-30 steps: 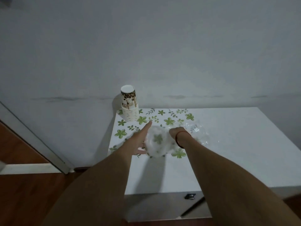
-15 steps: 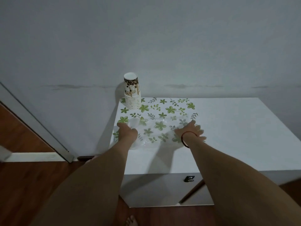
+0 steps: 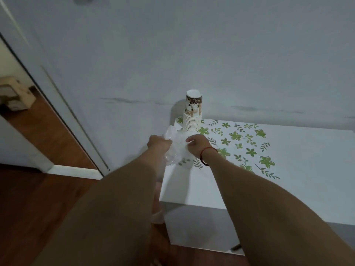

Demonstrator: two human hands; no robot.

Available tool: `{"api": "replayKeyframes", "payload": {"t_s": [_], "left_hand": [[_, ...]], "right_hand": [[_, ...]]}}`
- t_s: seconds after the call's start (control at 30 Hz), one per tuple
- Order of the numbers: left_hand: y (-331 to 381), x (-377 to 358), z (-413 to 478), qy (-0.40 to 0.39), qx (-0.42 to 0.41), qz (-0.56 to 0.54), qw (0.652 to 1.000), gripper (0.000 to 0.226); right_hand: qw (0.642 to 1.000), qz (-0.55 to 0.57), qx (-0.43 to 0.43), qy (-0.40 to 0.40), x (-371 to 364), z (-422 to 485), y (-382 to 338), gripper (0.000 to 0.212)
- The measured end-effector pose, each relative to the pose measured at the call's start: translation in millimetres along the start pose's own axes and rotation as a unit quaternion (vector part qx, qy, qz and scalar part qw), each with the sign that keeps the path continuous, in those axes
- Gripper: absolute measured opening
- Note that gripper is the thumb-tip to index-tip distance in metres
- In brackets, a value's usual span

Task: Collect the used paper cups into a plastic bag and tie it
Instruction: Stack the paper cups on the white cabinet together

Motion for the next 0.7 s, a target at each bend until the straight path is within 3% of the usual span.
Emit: {"api": "replayKeyframes", "payload": {"t_s": [0.3,0.43,0.5,0.53,0.6,0.7], "left_hand": [[-23.0,106.6,115.8,0.006,0.014,-0.012,1.000,0.041],[-47.1,119.5,182.0,-0.053,0.035,0.017,0.998,0.034],[-66.7,119.0,210.4,-0.062,0.043,0.029,0.997,0.010],[-79.6,117.1,223.8,-0.061,0.047,0.044,0.996,0.008],[-107.4,110.6,246.4,-0.064,0.057,0.059,0.995,0.009],[-152.4,93.0,279.1,-0.057,0.083,0.047,0.994,0.035]], "right_hand": [[0.997,-0.015,0.062,-0.044,-138.3,53.7,-71.2,0.028],[0.999,-0.032,0.002,-0.030,-202.6,86.0,-74.0,0.029],[0.999,-0.011,-0.040,-0.013,-229.9,99.1,-67.0,0.030],[0.998,-0.008,-0.056,-0.007,-244.0,104.2,-61.6,0.031],[0.996,-0.013,-0.088,-0.009,-269.5,110.7,-46.8,0.031],[0.991,-0.006,-0.132,-0.010,-306.8,122.1,-13.0,0.030]]}}
Point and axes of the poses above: each hand's wrist, its own z-axis towards the middle knuckle, its own x-axis out of the back of the hand, y = z × x, the point moved 1 cm from there along z, towards the middle knuckle, and after that the axes turned 3 degrees about y, right-handed, at the moved point
